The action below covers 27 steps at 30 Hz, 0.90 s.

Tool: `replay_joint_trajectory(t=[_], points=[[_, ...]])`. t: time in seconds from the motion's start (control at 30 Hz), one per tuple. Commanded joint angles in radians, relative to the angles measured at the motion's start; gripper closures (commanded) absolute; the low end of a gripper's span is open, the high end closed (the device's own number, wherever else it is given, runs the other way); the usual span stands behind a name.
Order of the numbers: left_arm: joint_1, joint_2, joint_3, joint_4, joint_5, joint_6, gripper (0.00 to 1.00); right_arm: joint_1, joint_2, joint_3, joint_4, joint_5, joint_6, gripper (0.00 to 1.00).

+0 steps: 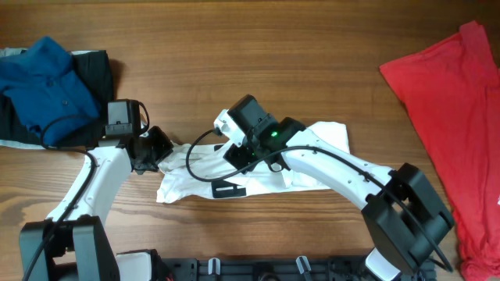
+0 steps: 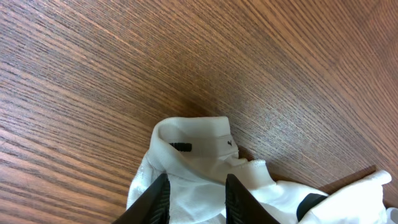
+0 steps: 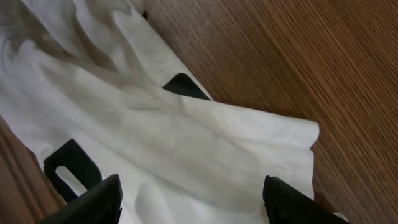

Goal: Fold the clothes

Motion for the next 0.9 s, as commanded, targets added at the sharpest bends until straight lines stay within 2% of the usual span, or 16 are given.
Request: replay_joint_trajectory(t=[0.0, 0.3, 0.33, 0.43, 0.5, 0.53, 0.63, 0.7, 0.73, 0.8, 0.87], points=[[0.006, 0.007, -0.005, 0.003, -0.012, 0.004, 0.71, 0.039, 0.023, 0.01, 0.047, 0.006, -0.024, 0.33], [0.006, 0.007, -0.005, 0.013, 0.002, -0.038, 0.71, 0.124, 0.069, 0.01, 0.106, -0.019, -0.011, 0.4], [0.006, 0.007, -0.005, 0.013, 0.003, -0.045, 0.72, 0.128, 0.069, 0.01, 0.129, 0.0, 0.017, 0.46], [0.006, 0.007, -0.005, 0.005, 0.003, -0.045, 0.73, 0.127, 0.069, 0.01, 0.177, 0.011, 0.068, 0.86], [0.006, 0.007, -0.005, -0.005, 0.003, -0.045, 0.74, 0.127, 0.07, 0.01, 0.186, 0.018, 0.085, 0.94], [0.006, 0.007, -0.005, -0.006, 0.003, -0.045, 0.75, 0.127, 0.07, 0.01, 0.184, 0.018, 0.085, 0.96], [0.006, 0.007, -0.005, -0.006, 0.003, -0.045, 0.78, 0.127, 0.07, 0.01, 0.166, 0.017, 0.084, 0.96], [0.006, 0.007, -0.005, -0.006, 0.003, -0.045, 0.78, 0.127, 0.07, 0.01, 0.149, -0.007, 0.081, 0.93], [0.006, 0.007, -0.004, -0.006, 0.003, -0.045, 0.78, 0.127, 0.07, 0.01, 0.143, -0.035, 0.08, 0.79], [0.006, 0.007, -0.005, -0.006, 0.003, -0.045, 0.78, 0.127, 0.07, 0.01, 0.13, -0.098, 0.052, 0.6], [0.006, 0.007, -0.004, -0.006, 0.003, -0.045, 0.78, 0.127, 0.07, 0.01, 0.121, -0.097, 0.045, 0.56]])
